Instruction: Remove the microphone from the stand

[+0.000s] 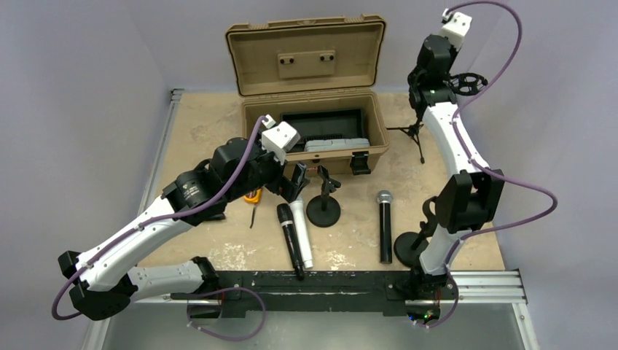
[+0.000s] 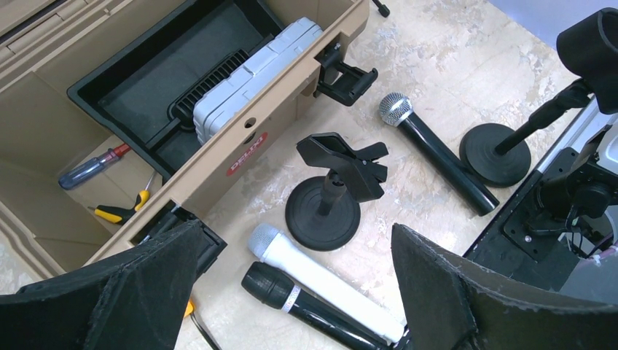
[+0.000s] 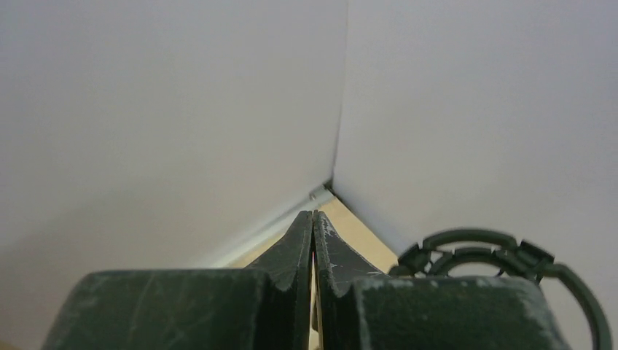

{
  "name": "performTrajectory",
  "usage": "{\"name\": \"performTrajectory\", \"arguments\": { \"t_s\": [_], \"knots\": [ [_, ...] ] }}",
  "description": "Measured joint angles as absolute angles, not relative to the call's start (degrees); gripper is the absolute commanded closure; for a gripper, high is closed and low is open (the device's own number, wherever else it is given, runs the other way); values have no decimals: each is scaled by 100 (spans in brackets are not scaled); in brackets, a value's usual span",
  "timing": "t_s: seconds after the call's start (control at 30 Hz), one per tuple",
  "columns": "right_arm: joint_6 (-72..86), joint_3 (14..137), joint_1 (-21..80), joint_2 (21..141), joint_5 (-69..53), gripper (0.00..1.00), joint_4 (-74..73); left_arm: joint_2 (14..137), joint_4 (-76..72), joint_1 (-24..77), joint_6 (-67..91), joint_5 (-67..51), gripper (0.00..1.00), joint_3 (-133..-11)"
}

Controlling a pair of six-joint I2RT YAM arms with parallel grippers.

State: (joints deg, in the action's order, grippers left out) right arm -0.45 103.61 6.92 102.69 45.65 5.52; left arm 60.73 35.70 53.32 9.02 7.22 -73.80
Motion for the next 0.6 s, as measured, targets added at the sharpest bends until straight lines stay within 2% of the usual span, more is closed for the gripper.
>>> {"name": "performTrajectory", "arguments": {
  "t_s": [0.2,0.6],
  "knots": [
    [43,9443,521,10355,4615,100,609,6073,3570,5332,902,716,2,-7382],
    [528,9063,471,10287,4206,100,1223,6077,3570,5332,904,679,2,-7382]
  ]
}}
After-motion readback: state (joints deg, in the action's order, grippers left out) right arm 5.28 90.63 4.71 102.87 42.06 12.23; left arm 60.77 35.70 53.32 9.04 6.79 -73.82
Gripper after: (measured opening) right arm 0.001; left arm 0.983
